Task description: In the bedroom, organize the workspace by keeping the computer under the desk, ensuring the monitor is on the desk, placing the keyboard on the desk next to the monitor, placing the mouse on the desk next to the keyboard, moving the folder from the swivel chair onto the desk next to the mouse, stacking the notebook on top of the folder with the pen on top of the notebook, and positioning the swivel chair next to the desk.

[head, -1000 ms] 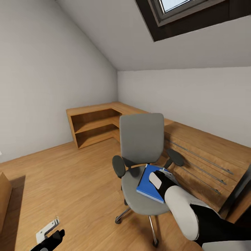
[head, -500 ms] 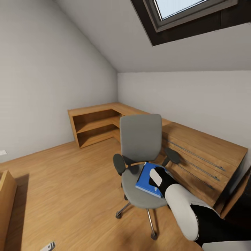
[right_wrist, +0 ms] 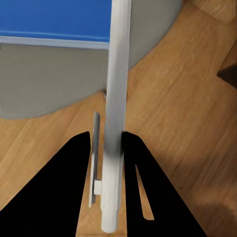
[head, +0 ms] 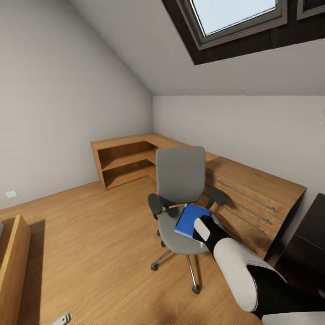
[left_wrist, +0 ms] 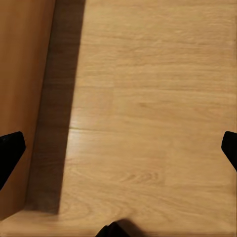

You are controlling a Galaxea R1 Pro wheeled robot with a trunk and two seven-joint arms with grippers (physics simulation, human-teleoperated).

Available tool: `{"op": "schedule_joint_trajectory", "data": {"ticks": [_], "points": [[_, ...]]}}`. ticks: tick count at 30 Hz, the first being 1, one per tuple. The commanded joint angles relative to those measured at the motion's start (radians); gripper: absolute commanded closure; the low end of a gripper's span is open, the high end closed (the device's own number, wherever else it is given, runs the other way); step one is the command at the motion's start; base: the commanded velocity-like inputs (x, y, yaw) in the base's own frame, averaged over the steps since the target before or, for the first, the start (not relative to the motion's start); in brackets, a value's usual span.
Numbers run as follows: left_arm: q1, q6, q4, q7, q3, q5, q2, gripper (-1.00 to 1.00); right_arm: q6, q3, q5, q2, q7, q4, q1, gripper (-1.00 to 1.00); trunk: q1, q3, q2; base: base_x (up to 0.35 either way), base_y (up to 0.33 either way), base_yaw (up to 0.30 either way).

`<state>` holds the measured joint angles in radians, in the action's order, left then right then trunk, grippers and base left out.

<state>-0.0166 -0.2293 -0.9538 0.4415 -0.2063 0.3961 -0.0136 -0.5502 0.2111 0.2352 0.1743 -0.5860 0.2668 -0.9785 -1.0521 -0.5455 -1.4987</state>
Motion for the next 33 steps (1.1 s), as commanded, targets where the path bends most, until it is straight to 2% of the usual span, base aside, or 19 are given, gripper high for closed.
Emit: {"op": "schedule_joint_trajectory", "data": {"ticks": [1,7,10,12,14,15,17,19,20,22,27,29,33], "points": [[0.0,-0.004,-0.002,0.005,0.001,0.007,0.0,-1.0,0.0,-0.002,0.011,0.0,-0.007,0.002,0.0,1.0,0.004,0.002,0.007,-0.047,0.0,0.0],[0.0,-0.004,-0.001,0.005,0.001,0.009,0.002,-1.0,0.031,-0.004,0.01,0.0,-0.004,0.022,0.001,1.0,0.027,0.021,0.049,-0.014,0.0,0.0],[0.0,-0.004,0.0,0.005,0.001,0.008,0.001,-1.0,0.055,-0.028,0.009,0.0,-0.002,0.064,0.014,1.0,0.039,0.03,0.07,-0.001,0.0,0.0],[0.0,-0.004,0.0,0.005,0.001,0.008,-0.001,-1.0,0.066,-0.074,0.009,0.0,-0.002,0.152,0.061,1.0,0.046,0.037,0.084,0.0,0.0,0.0],[0.0,-0.004,0.0,0.005,0.001,0.007,-0.001,-1.0,0.071,-0.155,0.009,0.0,-0.004,0.341,0.164,1.0,0.054,0.043,0.098,0.0,0.0,0.0],[0.0,-0.004,0.0,0.005,0.001,0.007,-0.001,-1.0,0.072,-0.179,0.009,0.0,-0.005,0.402,0.198,1.0,0.058,0.046,0.105,0.0,0.0,0.0],[0.0,-0.004,0.0,0.005,0.001,0.006,-0.002,-1.0,0.07,-0.263,0.011,0.0,-0.009,0.648,0.344,1.0,0.065,0.052,0.119,0.0,0.0,0.0],[0.0,-0.004,0.0,0.005,0.001,0.006,-0.001,-1.0,0.067,-0.292,0.011,0.0,-0.015,0.759,0.407,1.0,0.073,0.059,0.133,0.0,0.0,0.0],[0.0,-0.004,0.0,0.005,0.001,0.006,0.0,-1.0,0.062,-0.313,0.011,0.0,-0.027,0.85,0.457,1.0,0.077,0.062,0.14,0.0,0.0,0.0],[0.0,-0.004,0.0,0.005,0.001,0.007,0.001,-1.0,0.044,-0.337,0.014,0.0,-0.054,0.94,0.505,1.0,0.085,0.068,0.154,0.0,0.0,0.0],[0.0,-0.004,0.0,0.005,0.002,0.007,0.002,-1.0,-0.019,-0.369,0.035,0.0,-0.109,1.018,0.544,1.0,0.104,0.084,0.189,0.0,0.0,0.0],[0.0,-0.004,0.0,0.005,0.001,0.007,0.002,-1.0,-0.048,-0.374,0.089,0.0,-0.132,1.048,0.552,1.0,0.111,0.09,0.203,0.0,0.0,0.0],[0.0,-0.004,0.0,0.005,0.001,0.007,0.001,-1.0,-0.077,-0.374,0.127,0.0,-0.154,1.083,0.554,1.0,0.127,0.102,0.231,0.0,0.0,0.0]]}}
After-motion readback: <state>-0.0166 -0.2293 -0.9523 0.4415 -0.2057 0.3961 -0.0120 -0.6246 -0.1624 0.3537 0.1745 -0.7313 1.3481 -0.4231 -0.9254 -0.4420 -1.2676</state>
